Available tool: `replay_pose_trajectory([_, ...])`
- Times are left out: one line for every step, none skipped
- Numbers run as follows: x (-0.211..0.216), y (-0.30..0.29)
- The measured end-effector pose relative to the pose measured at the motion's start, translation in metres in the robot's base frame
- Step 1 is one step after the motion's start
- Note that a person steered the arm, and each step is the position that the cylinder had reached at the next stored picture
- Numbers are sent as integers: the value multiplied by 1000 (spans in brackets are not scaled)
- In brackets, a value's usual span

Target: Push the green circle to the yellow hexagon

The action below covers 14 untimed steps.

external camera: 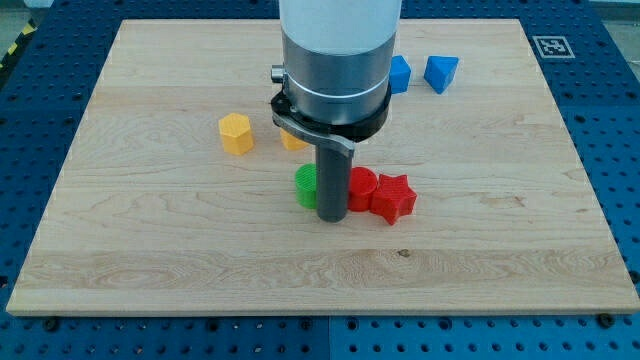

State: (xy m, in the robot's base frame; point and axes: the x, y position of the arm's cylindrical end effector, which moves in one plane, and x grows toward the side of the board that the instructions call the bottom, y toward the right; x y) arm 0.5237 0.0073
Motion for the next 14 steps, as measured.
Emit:
replay_pose_trajectory([-1,16])
replay_pose_trajectory([-5,41])
replay_pose_trajectory([-10,35])
replay_pose_trajectory([-15,10])
replay_pose_trajectory([-19,-23])
replay_pose_trajectory([-40,-53])
replay_pose_trajectory([-52,-79])
replay_pose_trajectory([-53,-110])
replay_pose_trajectory([-60,-152])
replay_pose_trajectory([-67,-184])
replay_pose_trajectory([-67,-197])
replay_pose_trajectory([-68,-208])
replay_pose_trajectory([-93,-222])
replay_pose_trajectory([-130,-232])
